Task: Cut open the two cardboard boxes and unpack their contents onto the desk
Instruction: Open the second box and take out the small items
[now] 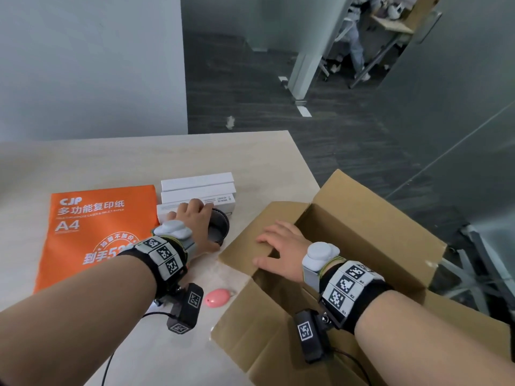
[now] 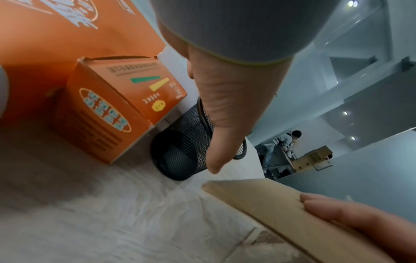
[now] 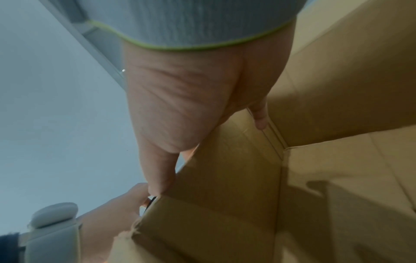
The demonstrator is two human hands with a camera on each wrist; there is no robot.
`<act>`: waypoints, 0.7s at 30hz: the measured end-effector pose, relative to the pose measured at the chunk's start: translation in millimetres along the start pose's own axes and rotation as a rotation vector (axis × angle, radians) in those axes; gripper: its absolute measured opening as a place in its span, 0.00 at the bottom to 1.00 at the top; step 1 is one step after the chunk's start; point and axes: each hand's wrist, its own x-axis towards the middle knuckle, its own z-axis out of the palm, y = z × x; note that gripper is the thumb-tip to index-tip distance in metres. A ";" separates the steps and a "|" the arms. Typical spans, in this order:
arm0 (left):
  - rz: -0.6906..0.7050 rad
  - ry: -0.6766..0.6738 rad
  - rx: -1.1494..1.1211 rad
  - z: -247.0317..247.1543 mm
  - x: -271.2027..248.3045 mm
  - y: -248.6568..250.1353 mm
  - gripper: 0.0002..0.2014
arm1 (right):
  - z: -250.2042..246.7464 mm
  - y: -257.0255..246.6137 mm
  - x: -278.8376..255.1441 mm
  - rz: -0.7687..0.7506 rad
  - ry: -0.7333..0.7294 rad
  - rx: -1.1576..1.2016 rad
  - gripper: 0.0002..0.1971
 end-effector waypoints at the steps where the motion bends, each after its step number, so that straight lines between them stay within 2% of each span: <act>1: 0.003 -0.015 -0.005 0.5 0.1 -0.8 0.48 | 0.6 0.7 0.4 0.000 0.003 0.004 0.32; 4: -0.005 -0.036 -0.045 -2.3 -2.7 0.2 0.49 | 2.1 1.8 0.8 -0.008 0.012 0.017 0.32; 6: 0.014 0.041 -0.098 -8.3 -8.3 6.7 0.41 | 2.4 1.5 1.1 -0.012 0.018 0.027 0.31; 8: 0.067 0.141 -0.220 -16.6 -17.5 16.3 0.34 | 0.6 1.6 1.8 -0.015 0.013 0.062 0.29; 10: 0.164 0.148 -0.332 -25.3 -30.9 28.2 0.34 | -5.7 1.6 -0.7 -0.036 0.022 0.209 0.23; 11: 0.222 0.117 -0.352 -27.7 -37.4 34.3 0.35 | -10.2 2.1 -4.1 -0.051 0.057 0.329 0.19; 13: 0.299 0.046 -0.348 -29.1 -46.5 44.5 0.38 | -19.1 3.6 -15.9 -0.071 0.219 0.487 0.16; 15: 0.316 -0.013 -0.332 -27.4 -47.4 51.2 0.42 | -23.5 5.7 -28.9 -0.027 0.328 0.464 0.11; 17: 0.295 -0.063 -0.306 -24.6 -47.0 56.3 0.44 | -21.5 4.2 -43.9 0.030 0.228 0.392 0.05; 19: 0.265 -0.131 -0.318 -19.2 -48.8 61.2 0.42 | -11.3 1.4 -59.1 0.069 -0.007 0.276 0.18; 21: 0.236 -0.176 -0.407 -14.6 -54.2 69.5 0.45 | 3.5 1.0 -74.7 0.081 -0.232 0.089 0.31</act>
